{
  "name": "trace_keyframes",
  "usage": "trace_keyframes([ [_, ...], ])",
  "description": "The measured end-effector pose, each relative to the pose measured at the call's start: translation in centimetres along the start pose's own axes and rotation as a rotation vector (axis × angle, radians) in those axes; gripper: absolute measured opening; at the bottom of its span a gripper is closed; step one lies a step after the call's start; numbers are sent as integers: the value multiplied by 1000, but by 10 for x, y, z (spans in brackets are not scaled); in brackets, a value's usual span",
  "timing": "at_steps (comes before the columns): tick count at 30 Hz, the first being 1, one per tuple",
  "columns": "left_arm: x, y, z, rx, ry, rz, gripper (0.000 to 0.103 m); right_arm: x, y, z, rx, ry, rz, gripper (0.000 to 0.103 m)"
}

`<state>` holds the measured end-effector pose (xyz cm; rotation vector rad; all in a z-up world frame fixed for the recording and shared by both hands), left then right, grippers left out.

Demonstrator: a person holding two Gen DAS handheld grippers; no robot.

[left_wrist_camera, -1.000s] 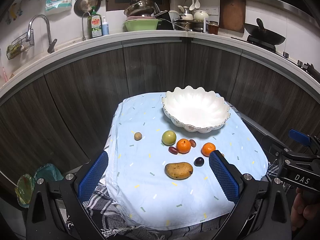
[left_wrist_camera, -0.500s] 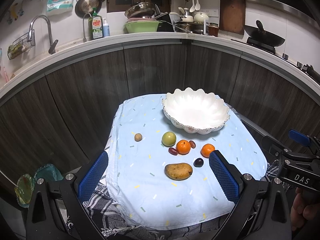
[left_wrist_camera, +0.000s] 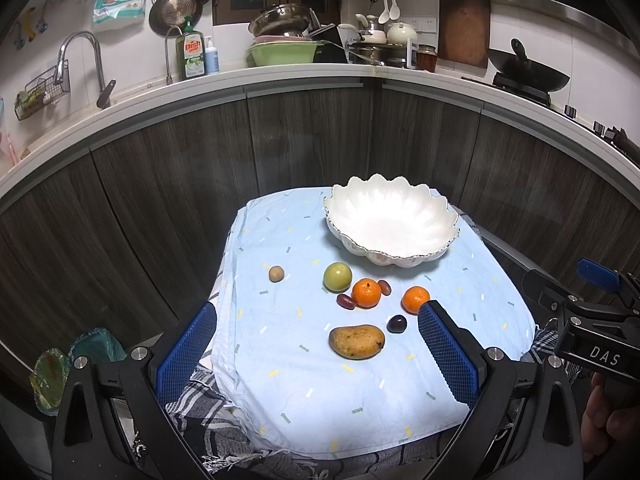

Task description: Organize fruits

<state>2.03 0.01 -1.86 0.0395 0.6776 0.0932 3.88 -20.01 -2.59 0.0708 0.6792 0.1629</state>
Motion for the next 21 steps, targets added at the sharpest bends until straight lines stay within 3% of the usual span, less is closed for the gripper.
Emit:
trace_keyframes([
  [21, 0, 0, 1, 1, 1, 0, 103, -3, 0, 2, 0, -5, 1, 103],
])
Point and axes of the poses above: each gripper's, at about its wrist camera, not at the fingertips, and x roughly the way its jaws point, y to its left, z to its top, the point moved 4 cm from there along x, roughly the way its jaws point, and after that the axes turned 5 degrees about z, right-handed, at the moved point
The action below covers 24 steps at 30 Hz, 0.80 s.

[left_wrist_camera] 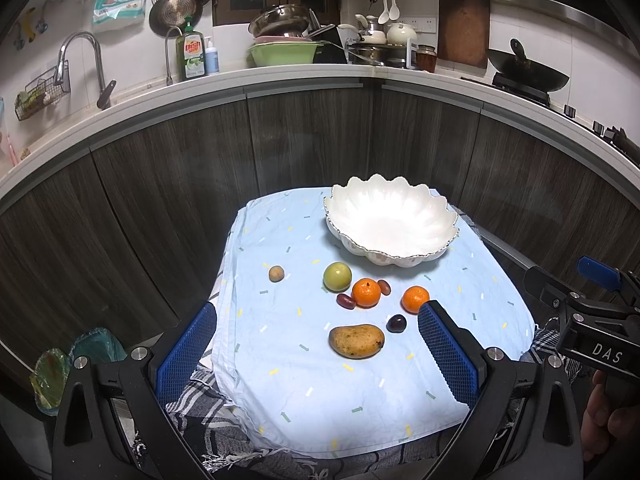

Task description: Organize fruits

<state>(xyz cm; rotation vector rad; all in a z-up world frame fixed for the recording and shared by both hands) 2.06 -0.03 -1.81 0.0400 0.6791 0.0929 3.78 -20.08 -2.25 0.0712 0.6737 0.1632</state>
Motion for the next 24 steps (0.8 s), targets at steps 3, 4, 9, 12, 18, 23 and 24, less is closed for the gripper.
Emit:
trace_keyframes([
  [3, 0, 0, 0, 0, -1, 1, 103, 0, 0, -1, 0, 0, 0, 103],
  [4, 0, 0, 0, 0, -1, 0, 103, 0, 0, 0, 1, -1, 0, 103],
  [9, 0, 0, 0, 0, 0, 0, 103, 0, 0, 0, 1, -2, 1, 103],
  [12, 0, 0, 0, -1, 0, 1, 103, -2, 0, 2, 1, -4, 1, 103],
  [18, 0, 0, 0, -1, -1, 1, 103, -1, -1, 1, 2, -5, 2, 103],
  [23, 0, -1, 0, -1, 0, 0, 103, -1, -1, 0, 2, -5, 2, 103],
  [24, 0, -1, 0, -1, 0, 0, 103, -2, -1, 1, 2, -5, 2, 103],
])
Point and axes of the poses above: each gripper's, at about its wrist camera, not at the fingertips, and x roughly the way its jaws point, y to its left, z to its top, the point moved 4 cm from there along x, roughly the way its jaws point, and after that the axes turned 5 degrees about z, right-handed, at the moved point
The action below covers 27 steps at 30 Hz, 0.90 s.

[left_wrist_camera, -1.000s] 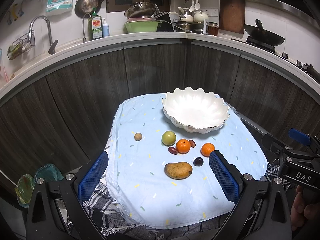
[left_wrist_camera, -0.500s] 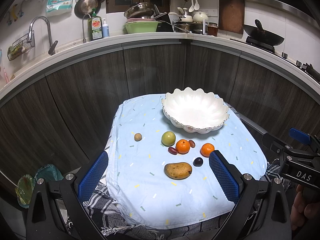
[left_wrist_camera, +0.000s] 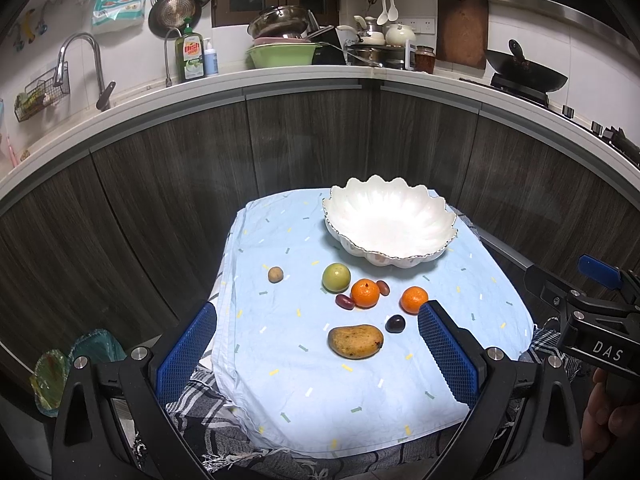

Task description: Organize fruits

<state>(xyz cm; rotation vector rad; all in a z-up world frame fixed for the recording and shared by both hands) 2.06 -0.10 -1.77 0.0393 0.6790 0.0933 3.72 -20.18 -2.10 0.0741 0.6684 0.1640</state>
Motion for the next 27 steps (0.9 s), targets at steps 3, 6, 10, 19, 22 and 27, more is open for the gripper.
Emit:
trace_keyframes([
  [3, 0, 0, 0, 0, 1, 0, 103, 0, 0, -1, 0, -1, 0, 103],
  [6, 0, 0, 0, 1, 0, 0, 103, 1, 0, -1, 0, -1, 0, 103],
  [10, 0, -1, 0, 2, 3, -2, 103, 1, 0, -1, 0, -2, 0, 103],
  [19, 3, -5, 1, 15, 7, -16, 103, -1, -1, 2, 3, 2, 0, 103],
  [22, 6, -7, 1, 24, 4, -20, 103, 3, -4, 1, 3, 3, 0, 103],
  [27, 17, -12, 0, 45, 13, -25, 103, 15, -7, -7, -4, 7, -7, 103],
])
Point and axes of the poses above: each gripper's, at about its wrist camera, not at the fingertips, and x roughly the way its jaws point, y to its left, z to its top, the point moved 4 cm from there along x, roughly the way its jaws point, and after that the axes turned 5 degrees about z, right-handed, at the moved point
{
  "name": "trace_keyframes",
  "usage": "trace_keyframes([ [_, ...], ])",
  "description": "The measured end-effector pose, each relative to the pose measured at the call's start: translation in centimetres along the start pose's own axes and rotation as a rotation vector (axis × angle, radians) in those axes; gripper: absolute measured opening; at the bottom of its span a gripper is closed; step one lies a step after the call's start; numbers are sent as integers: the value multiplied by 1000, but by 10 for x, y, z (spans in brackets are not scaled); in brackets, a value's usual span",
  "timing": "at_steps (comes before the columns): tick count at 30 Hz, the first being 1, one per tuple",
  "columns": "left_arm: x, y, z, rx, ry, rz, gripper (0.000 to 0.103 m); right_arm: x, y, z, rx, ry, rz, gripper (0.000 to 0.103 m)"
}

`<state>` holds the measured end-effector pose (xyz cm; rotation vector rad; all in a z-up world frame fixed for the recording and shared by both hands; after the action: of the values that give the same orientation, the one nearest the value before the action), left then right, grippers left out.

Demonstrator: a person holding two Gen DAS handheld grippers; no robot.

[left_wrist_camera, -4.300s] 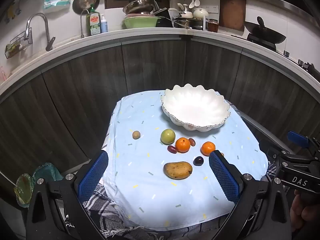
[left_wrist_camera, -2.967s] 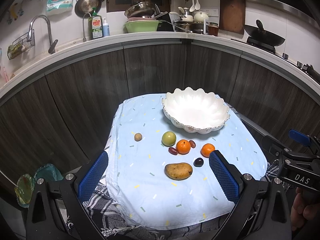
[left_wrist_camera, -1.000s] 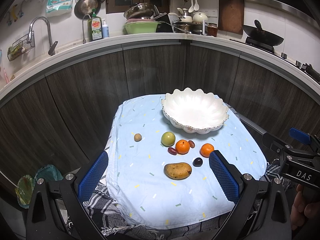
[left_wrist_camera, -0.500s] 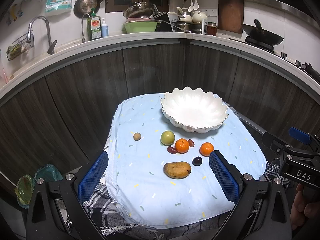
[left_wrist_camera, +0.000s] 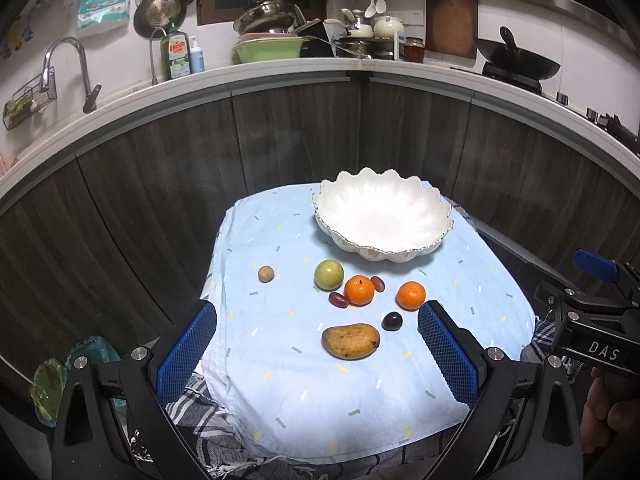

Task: Organize fruits
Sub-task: 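Lower the left tool to the yellow mango while the right tool approaches the blueberry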

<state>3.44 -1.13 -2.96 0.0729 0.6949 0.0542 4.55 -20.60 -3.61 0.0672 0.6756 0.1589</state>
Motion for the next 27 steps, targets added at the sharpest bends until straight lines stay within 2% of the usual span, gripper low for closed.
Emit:
trace_keyframes([
  [27, 111, -34, -38, 95, 160, -105, 102, 94, -16, -40, -33, 112, 0, 103],
])
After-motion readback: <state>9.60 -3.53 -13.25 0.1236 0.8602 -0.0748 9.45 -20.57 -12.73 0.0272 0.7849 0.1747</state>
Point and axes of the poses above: each gripper's, at about its wrist camera, not at the fingertips, and x roughly the way its jaws point, y to its left, z to its top, the point moved 4 cm from there along x, roughly the way its jaws point, and after that the axes turned 5 degrees about z, right-handed, at the moved point
